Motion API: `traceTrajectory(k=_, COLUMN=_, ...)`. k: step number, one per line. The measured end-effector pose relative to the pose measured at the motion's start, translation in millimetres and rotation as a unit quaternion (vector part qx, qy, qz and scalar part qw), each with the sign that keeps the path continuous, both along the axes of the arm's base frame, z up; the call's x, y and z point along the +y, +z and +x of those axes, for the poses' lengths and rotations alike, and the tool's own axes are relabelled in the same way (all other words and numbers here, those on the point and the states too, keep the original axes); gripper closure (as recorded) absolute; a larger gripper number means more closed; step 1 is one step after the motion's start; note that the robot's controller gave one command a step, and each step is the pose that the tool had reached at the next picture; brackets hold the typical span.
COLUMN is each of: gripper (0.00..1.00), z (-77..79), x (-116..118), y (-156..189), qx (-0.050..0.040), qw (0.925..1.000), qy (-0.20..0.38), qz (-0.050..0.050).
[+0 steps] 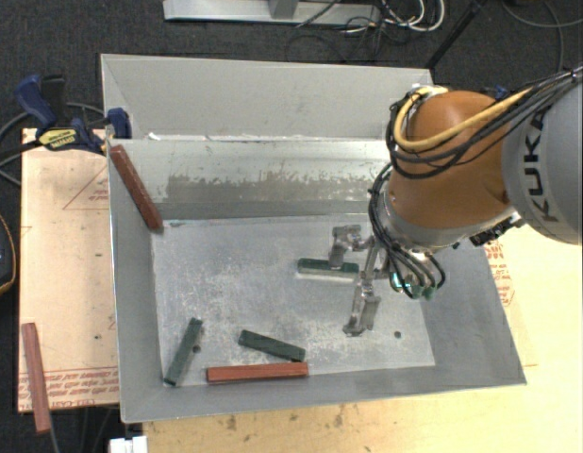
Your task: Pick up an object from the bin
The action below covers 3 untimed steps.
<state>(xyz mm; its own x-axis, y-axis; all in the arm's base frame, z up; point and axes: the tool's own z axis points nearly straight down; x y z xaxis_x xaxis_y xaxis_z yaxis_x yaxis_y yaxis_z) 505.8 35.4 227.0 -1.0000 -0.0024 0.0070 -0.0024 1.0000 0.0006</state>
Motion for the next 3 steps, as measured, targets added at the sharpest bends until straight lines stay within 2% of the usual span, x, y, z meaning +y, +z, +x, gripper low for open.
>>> traceTrajectory(k=1, gripper=0.0, z=116.2, x=-38.7, y=-160.9, qx=-0.004, qw=0.9934, qy=0.114, qz=0.001)
traceTrajectory(k=3, gripper=0.0, z=118.0, x=-37.9, y=-159.6, qx=-0.0052, qw=0.9937, qy=0.112, qz=0.001)
